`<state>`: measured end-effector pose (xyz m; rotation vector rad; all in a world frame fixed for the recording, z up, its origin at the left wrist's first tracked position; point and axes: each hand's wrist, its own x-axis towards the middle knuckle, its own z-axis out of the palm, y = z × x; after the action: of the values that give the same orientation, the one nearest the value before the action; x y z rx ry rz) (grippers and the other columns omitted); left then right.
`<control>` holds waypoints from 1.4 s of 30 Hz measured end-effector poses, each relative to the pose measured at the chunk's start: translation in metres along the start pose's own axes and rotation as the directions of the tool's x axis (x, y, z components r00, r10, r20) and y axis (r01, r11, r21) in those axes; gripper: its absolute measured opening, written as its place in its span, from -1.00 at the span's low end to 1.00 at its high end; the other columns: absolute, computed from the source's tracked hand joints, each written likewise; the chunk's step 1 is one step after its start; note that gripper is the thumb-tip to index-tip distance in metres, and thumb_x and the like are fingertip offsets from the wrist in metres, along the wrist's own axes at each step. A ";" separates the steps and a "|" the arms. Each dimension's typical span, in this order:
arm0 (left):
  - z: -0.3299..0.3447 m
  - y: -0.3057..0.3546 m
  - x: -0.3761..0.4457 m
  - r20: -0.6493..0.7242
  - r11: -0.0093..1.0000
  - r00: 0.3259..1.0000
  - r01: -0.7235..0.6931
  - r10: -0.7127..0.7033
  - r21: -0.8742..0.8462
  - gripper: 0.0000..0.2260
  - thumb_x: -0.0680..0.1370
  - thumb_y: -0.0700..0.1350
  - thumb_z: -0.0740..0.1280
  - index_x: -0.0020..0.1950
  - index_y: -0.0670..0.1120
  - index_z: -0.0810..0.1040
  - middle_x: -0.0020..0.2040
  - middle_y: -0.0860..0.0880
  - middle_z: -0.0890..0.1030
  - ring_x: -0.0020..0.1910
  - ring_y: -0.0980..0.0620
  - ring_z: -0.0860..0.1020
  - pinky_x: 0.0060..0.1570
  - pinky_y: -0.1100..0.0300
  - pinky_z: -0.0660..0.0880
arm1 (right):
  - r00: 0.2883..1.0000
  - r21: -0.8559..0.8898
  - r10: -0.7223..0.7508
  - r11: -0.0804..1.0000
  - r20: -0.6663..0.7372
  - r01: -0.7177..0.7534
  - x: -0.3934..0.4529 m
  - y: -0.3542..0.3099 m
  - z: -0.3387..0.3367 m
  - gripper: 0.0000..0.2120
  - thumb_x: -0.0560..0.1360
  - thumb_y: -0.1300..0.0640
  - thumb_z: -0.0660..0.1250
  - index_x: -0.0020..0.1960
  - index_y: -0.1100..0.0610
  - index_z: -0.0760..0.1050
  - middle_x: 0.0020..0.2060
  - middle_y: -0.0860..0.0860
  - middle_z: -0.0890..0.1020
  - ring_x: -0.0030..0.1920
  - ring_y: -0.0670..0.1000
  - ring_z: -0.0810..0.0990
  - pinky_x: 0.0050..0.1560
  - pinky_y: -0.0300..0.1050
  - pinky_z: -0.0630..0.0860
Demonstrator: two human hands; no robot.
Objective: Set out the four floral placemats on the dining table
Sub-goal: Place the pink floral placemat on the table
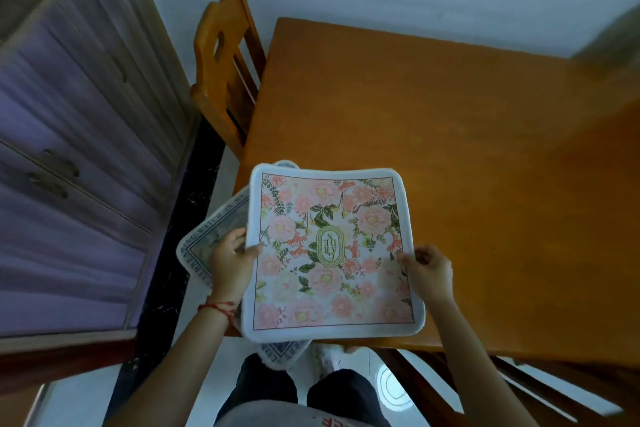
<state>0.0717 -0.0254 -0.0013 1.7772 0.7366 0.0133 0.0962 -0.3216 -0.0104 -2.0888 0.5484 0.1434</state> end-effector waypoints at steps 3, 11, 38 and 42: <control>0.006 0.006 0.001 0.042 1.000 0.999 -0.025 0.025 0.011 -0.70 0.40 -0.37 0.36 0.13 -0.27 0.52 0.01 -0.21 0.63 -0.09 -0.09 0.60 -0.06 0.05 0.54 | 0.999 0.018 0.020 1.000 -0.040 -0.020 -0.006 0.006 -0.008 -0.85 0.40 0.15 0.42 -0.12 0.13 0.46 -0.26 -0.02 0.60 -0.28 -0.04 0.60 -0.37 -0.19 0.51; 0.031 0.022 -0.020 0.050 0.995 0.994 -0.099 0.098 0.024 -0.69 0.40 -0.39 0.37 0.13 -0.28 0.53 0.00 -0.18 0.63 -0.13 -0.05 0.57 -0.13 0.17 0.50 | 0.997 0.072 -0.001 0.997 -0.079 0.006 -0.009 0.020 -0.042 -0.85 0.40 0.15 0.42 -0.09 0.15 0.49 -0.24 -0.02 0.61 -0.25 -0.05 0.61 -0.39 -0.24 0.48; 0.177 0.046 -0.124 0.066 0.992 0.990 -0.123 0.122 0.022 -0.64 0.41 -0.37 0.37 0.19 -0.26 0.50 0.11 -0.24 0.61 -0.07 -0.06 0.57 -0.05 0.11 0.51 | 0.992 0.152 -0.064 0.985 -0.104 0.080 0.023 0.104 -0.199 -0.86 0.41 0.19 0.40 -0.07 0.15 0.49 -0.23 -0.04 0.60 -0.24 -0.11 0.59 -0.45 -0.43 0.49; 0.193 0.051 -0.128 0.101 0.991 0.987 -0.130 0.127 0.020 -0.64 0.40 -0.36 0.38 0.19 -0.26 0.50 0.11 -0.24 0.61 -0.03 -0.08 0.58 -0.03 0.11 0.50 | 0.990 0.144 -0.064 0.986 -0.123 0.082 0.024 0.112 -0.213 -0.86 0.42 0.18 0.40 -0.06 0.16 0.49 -0.24 -0.07 0.59 -0.26 -0.15 0.58 -0.46 -0.46 0.46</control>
<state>0.0640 -0.2615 0.0209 1.8344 0.5524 0.0016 0.0455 -0.5571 0.0133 -1.9773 0.5355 -0.0627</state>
